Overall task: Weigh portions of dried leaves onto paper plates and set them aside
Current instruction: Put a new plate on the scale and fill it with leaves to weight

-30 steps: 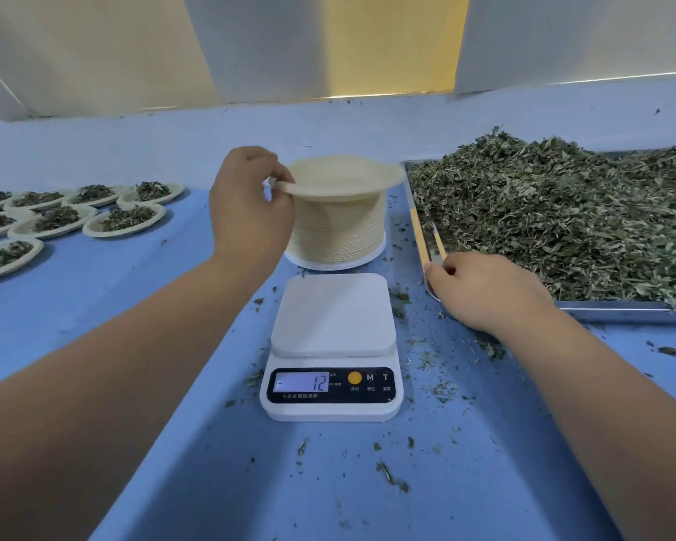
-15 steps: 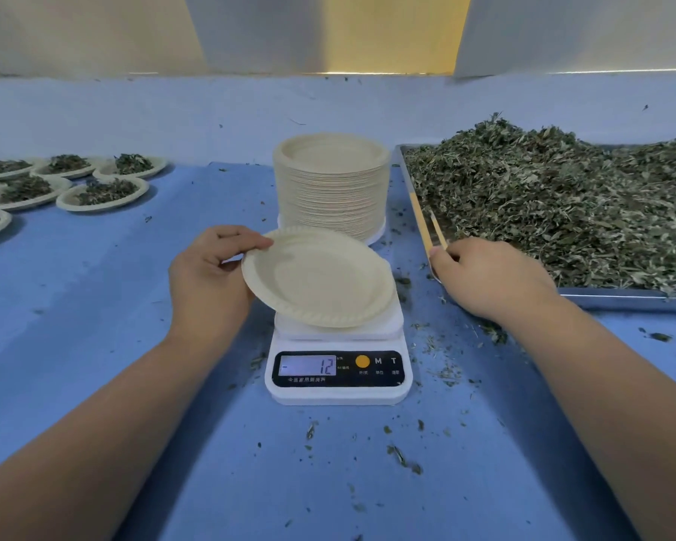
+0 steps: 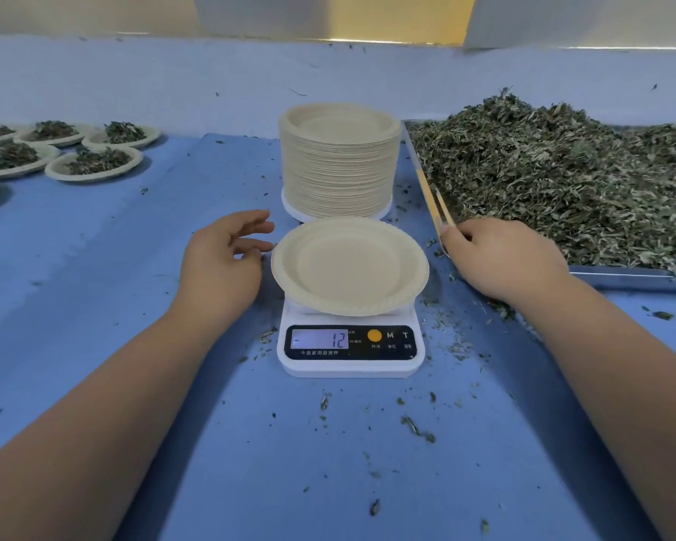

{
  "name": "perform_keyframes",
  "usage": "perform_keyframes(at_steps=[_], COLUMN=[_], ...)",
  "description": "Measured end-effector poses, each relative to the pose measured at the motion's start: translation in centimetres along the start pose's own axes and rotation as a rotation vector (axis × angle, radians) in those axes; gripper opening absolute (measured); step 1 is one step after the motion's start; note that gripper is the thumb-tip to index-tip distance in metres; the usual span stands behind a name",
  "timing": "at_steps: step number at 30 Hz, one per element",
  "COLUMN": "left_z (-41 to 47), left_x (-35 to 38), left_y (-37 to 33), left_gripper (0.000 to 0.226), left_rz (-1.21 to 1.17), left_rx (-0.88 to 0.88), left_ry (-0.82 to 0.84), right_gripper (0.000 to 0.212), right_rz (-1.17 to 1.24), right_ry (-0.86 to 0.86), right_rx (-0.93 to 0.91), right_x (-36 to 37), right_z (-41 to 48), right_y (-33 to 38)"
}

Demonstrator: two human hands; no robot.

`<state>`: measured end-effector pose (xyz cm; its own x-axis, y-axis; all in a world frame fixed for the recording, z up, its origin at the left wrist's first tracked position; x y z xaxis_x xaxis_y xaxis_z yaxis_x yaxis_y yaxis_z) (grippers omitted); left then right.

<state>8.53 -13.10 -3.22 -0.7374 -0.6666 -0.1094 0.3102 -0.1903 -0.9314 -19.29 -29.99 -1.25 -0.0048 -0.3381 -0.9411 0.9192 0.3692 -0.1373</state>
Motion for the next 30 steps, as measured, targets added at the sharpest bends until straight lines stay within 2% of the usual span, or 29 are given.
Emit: perform_keyframes(at_steps=[4,10,15,30], left_z=[0.02,-0.36,-0.22,-0.13], left_x=[-0.17,0.25,0.15,0.23], left_y=[0.22,-0.11,-0.15,0.11], left_gripper=[0.041,0.029,0.028,0.027], left_rz=[-0.168,-0.233,-0.267,-0.215], left_rx=[-0.113,-0.178,-0.256,-0.246], left_ry=[-0.037,-0.022,-0.046,-0.031], right_gripper=[0.058,0.047,0.049,0.053], right_rz=[0.007,0.028,0.039,0.06], right_ry=[-0.004,-0.089,-0.126,-0.113], right_rx=[0.008,0.017,-0.011,-0.019], right_x=[-0.14,-0.23,-0.26,-0.6], right_z=[-0.16,-0.59,-0.76,-0.96], right_y=[0.07,0.18,0.23,0.48])
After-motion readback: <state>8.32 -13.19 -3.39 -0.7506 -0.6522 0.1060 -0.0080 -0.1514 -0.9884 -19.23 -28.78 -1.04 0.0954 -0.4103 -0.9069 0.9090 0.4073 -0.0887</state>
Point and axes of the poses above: each hand's wrist, its own z-axis towards the middle knuckle, its own x-axis out of the palm, y = z × x, the point moved 2 cm from there along z, towards the middle knuckle, and after that the axes turned 14 degrees about -z, right-handed, at the moved point
